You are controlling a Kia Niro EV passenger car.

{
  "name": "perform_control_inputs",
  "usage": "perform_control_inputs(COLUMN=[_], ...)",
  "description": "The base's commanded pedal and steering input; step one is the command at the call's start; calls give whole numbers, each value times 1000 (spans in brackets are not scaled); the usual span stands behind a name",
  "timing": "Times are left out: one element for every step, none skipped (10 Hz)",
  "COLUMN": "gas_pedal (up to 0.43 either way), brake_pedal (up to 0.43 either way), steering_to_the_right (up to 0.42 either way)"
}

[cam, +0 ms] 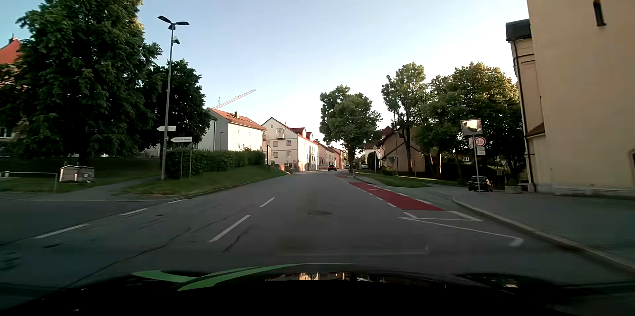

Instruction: Follow the waypoints while adhering to traffic rules and regulations

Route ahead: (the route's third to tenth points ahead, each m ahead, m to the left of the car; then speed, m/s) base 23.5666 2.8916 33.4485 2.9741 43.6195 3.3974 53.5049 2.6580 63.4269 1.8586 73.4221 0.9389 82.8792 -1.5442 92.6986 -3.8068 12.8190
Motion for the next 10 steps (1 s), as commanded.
perform_control_inputs(gas_pedal=[220, 209, 197, 197, 197, 197, 197, 197, 197, 197], brake_pedal=[0, 0, 0, 0, 0, 0, 0, 0, 0, 0], steering_to_the_right=[-4, -3, -3, -3, -2, -2, -2, -2, -1, -1])
